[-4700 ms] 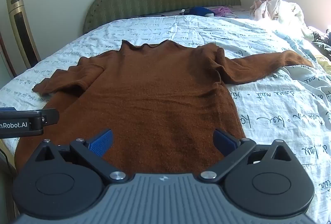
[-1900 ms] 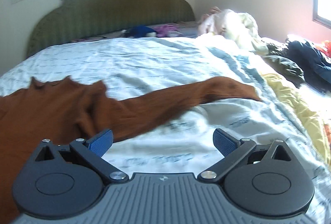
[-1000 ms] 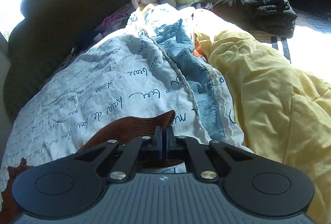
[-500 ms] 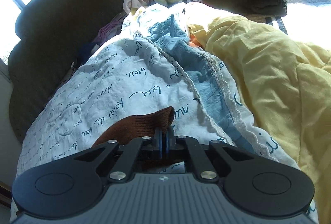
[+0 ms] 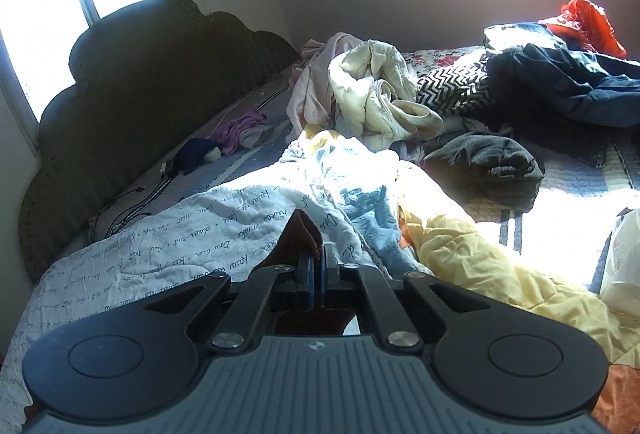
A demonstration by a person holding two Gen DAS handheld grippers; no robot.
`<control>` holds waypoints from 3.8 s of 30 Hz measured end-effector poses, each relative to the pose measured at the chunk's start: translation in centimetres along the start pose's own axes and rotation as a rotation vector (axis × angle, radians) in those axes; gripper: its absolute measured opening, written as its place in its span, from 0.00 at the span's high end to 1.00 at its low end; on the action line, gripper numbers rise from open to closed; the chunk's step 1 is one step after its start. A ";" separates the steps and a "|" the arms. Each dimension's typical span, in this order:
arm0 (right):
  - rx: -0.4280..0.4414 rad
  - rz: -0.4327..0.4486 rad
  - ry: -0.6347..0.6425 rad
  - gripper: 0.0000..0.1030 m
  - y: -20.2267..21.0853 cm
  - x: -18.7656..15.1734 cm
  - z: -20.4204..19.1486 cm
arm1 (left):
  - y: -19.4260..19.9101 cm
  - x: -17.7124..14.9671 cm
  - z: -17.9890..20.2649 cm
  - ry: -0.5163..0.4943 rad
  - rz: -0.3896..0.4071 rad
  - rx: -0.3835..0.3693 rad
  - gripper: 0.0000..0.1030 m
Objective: Fold small clothes
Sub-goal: 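Grasp the sweater sleeve cuff with the right gripper and lift it, then carry the held sleeve across the sweater body with the right gripper and release, then grasp the other sleeve cuff with the left gripper and lift it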
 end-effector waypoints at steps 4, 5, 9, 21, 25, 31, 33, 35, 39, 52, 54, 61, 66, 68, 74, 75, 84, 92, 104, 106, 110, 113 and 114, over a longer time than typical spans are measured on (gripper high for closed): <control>-0.069 0.016 0.049 0.98 2.9 2.4 -1.5 | 0.7 -0.1 -0.7 -0.013 0.003 -0.027 0.00; -0.082 0.022 0.052 0.98 3.6 2.8 -1.6 | 0.8 -0.1 -0.9 -0.014 0.003 -0.032 0.00; -0.167 0.024 0.028 0.98 4.9 3.1 -0.5 | 0.8 0.2 -1.6 -0.016 -0.031 -0.053 0.00; -0.348 -0.108 -0.120 0.98 1.0 -7.5 8.6 | 0.4 1.5 -2.4 -0.050 -0.069 -0.010 0.00; -0.182 -0.028 -0.030 0.98 3.5 -6.9 2.3 | 0.7 1.8 -2.1 -0.037 -0.051 0.034 0.00; 0.172 0.043 0.172 0.98 4.2 -5.0 -14.4 | 2.8 1.9 -2.3 -0.053 0.009 0.094 0.00; 0.290 0.027 0.234 0.98 3.5 -6.1 -20.1 | 3.8 1.7 -3.0 -0.033 0.021 0.110 0.00; 0.411 -0.008 0.270 0.98 2.5 -8.0 -25.3 | 4.8 1.5 -3.9 -0.013 0.032 0.126 0.00; 0.586 -0.128 0.301 0.98 -0.3 -14.3 -33.8 | 7.1 1.5 -6.1 0.027 0.069 0.185 0.00; 0.772 -0.429 0.330 0.98 -2.9 -34.4 -46.9 | 11.2 2.3 -10.7 0.127 0.125 0.285 0.00; 0.761 -0.432 0.339 0.98 -3.0 -35.3 -47.8 | 10.9 2.3 -10.7 0.127 0.121 0.280 0.00; 0.727 -0.461 0.365 0.97 -3.8 -38.2 -48.8 | 10.0 2.4 -9.0 0.094 0.122 0.239 0.00; 0.726 -0.525 0.411 0.85 -2.2 -39.1 -47.2 | 9.8 2.4 -8.9 0.083 0.112 0.247 0.00; 0.792 -0.510 0.341 0.48 -0.8 -37.1 -44.8 | 9.9 2.4 -9.2 0.094 0.120 0.250 0.00; 0.647 -0.349 0.233 0.23 -2.4 -30.4 -35.1 | 9.5 2.4 -9.7 0.112 0.114 0.258 0.00; 0.621 -0.355 0.195 0.26 -3.8 -29.9 -33.8 | 9.4 2.4 -9.5 0.111 0.112 0.254 0.00; 0.717 -0.665 0.347 0.84 -1.7 -36.9 -33.4 | 9.7 2.6 -9.5 0.116 0.133 0.253 0.00; 0.702 -0.515 0.494 0.80 1.1 -35.0 -36.6 | 10.5 2.7 -11.8 0.164 0.132 0.291 0.00; 0.823 -0.145 1.071 0.39 7.0 -43.1 -52.5 | 14.3 5.9 -21.1 0.375 0.276 0.289 0.00; 0.837 -0.141 1.043 0.38 7.4 -42.6 -52.0 | 12.3 7.7 -23.5 0.436 0.219 0.222 0.00; 0.795 -0.209 0.919 0.38 7.4 -41.0 -48.0 | 9.0 9.0 -26.4 0.570 0.160 0.013 0.00; 0.720 -0.225 0.825 0.38 7.1 -39.5 -44.1 | 8.3 9.2 -26.4 0.601 0.149 0.005 0.00; 0.708 -0.238 0.781 0.38 7.0 -39.0 -42.9 | 8.2 9.1 -26.3 0.614 0.159 0.001 0.01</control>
Point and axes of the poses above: each gripper's, at about its wrist camera, not at the fingertips, and y roughly against the way its jaws point, z to its right, x to its top, the point moved 3 cm from there along -y, roughly the way its jaws point, and after that the axes turned 2 degrees about z, right-handed, at the moved point
